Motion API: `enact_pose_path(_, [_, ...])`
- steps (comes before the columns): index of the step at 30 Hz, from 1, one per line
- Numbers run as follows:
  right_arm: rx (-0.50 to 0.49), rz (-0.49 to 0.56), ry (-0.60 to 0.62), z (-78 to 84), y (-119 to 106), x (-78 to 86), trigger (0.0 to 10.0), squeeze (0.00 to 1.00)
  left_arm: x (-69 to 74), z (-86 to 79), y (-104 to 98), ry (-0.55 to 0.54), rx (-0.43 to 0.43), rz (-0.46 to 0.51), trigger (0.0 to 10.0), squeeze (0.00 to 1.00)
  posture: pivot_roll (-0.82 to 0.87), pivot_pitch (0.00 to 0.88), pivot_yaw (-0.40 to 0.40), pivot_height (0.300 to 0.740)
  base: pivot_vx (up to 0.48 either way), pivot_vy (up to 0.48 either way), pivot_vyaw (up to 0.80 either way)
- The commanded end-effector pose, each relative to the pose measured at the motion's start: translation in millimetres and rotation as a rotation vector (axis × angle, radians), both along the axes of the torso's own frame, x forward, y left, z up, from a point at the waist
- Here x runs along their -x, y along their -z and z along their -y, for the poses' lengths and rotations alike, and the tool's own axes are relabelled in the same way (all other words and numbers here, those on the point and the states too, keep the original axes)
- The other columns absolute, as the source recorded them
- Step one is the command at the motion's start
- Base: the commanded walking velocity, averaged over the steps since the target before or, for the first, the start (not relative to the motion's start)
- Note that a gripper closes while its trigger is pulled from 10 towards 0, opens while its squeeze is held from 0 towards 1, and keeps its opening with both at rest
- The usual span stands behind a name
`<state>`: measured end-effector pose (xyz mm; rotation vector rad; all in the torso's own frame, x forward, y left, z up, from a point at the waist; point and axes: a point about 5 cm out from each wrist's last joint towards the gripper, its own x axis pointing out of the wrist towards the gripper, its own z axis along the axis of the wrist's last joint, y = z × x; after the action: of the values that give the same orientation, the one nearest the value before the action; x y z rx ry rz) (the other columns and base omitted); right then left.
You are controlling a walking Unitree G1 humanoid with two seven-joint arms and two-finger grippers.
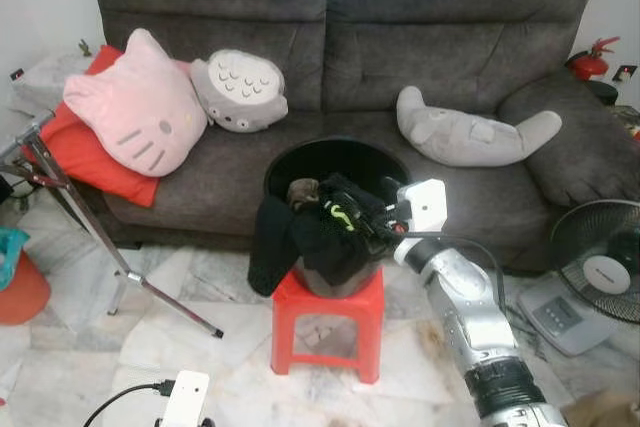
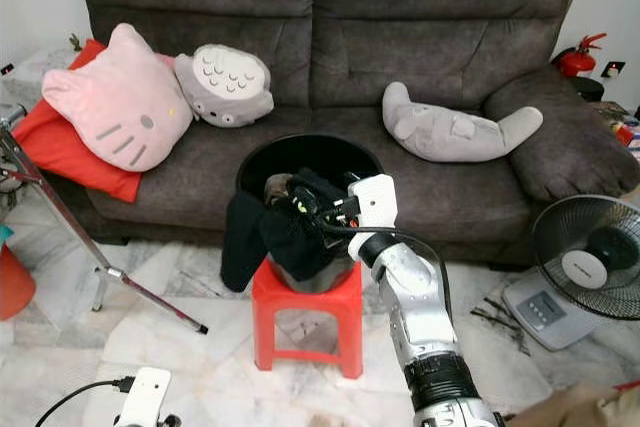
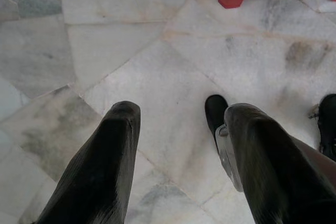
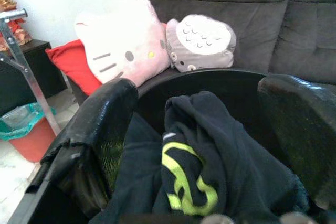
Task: Hang hanger
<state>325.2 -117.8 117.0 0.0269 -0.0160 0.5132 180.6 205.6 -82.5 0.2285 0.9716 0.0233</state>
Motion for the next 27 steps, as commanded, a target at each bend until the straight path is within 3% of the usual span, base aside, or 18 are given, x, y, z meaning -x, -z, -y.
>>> enact_pose_path(1, [0.007,-0.005,-0.016,-5.0,0,0.2,10.0,0.0,1.8,-2.0,1,-0.004,0.003,-0.012,10.0,0.0,-0.07,0.0,0.026,0.74,0.266,0.0,0.0])
enact_pose_path(10, [0.009,-0.007,-0.021,-6.1,1,0.7,10.0,0.0,2.6,-1.3,1,-0.003,0.006,-0.012,10.0,0.0,-0.07,0.0,0.025,0.74,0.265,0.0,0.0])
enact_pose_path(27, [-0.014,-0.027,0.073,8.5,7,10.4,10.0,0.0,4.9,0.0,2,0.0,0.001,-0.013,10.0,0.0,-0.08,0.0,0.027,0.74,0.0,0.0,0.0])
